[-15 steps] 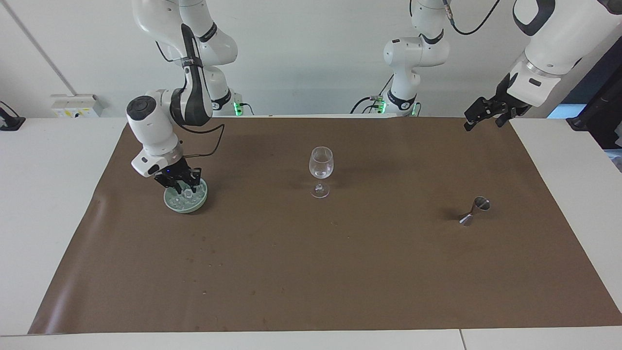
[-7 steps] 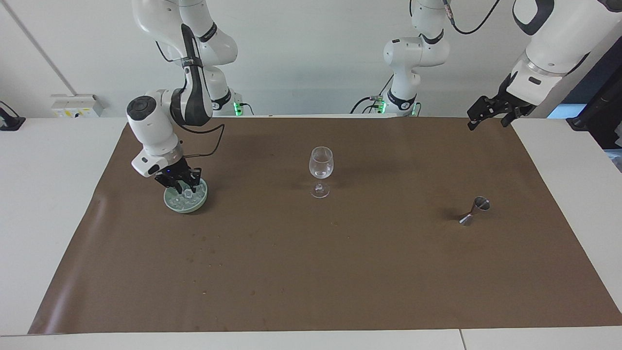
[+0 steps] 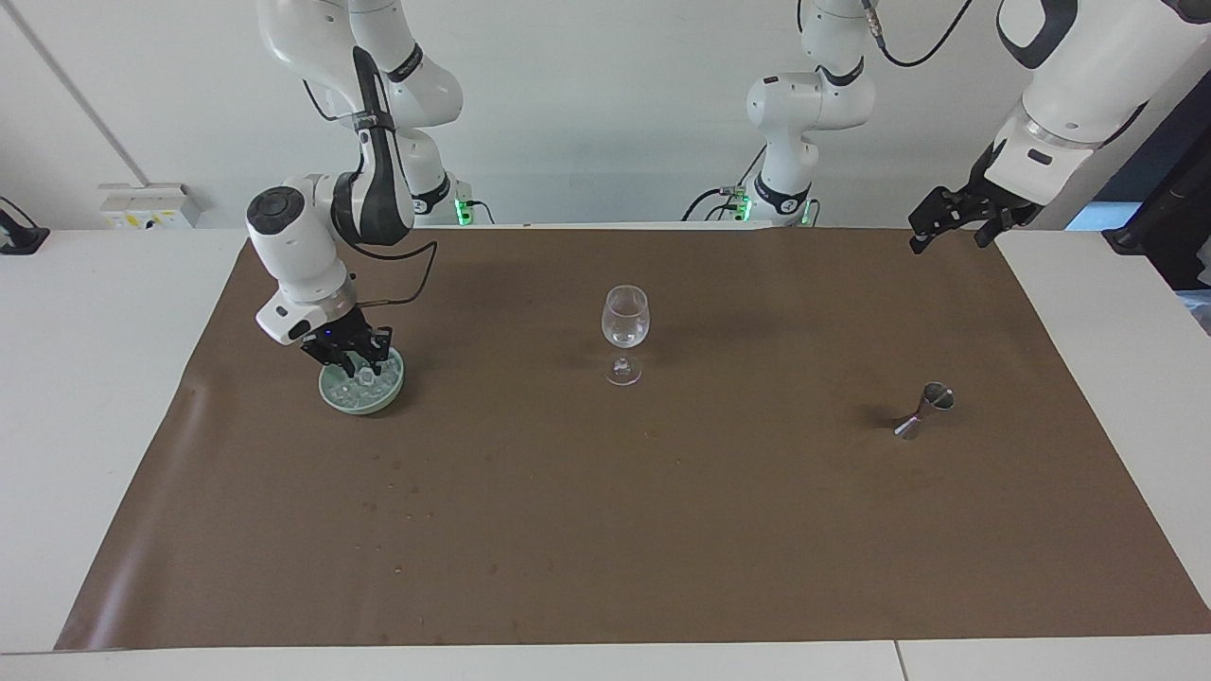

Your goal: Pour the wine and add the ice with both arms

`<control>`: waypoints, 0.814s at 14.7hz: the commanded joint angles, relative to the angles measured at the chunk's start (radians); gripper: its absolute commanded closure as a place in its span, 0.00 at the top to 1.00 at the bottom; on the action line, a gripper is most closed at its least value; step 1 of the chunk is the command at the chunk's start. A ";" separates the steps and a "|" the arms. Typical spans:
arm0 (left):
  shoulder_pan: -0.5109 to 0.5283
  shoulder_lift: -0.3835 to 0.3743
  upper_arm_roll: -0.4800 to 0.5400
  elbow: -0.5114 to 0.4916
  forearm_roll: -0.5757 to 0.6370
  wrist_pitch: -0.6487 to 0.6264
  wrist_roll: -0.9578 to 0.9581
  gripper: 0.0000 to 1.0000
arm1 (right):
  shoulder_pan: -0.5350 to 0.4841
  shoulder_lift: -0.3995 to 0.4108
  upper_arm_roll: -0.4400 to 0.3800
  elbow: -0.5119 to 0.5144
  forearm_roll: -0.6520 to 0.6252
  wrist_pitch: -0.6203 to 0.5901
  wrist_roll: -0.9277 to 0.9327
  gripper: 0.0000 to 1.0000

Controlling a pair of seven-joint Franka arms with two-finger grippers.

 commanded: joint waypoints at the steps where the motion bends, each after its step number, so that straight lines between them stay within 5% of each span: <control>1: -0.007 -0.018 0.001 -0.023 0.017 0.017 0.014 1.00 | -0.005 -0.019 0.001 -0.023 0.011 0.020 -0.015 0.33; 5: -0.008 -0.022 0.001 -0.047 0.017 0.075 0.052 1.00 | -0.003 -0.019 0.001 -0.021 0.011 0.018 -0.013 0.11; 12: -0.008 -0.025 0.001 -0.056 0.017 0.096 0.138 1.00 | 0.001 -0.019 0.003 0.060 0.011 -0.090 -0.006 0.09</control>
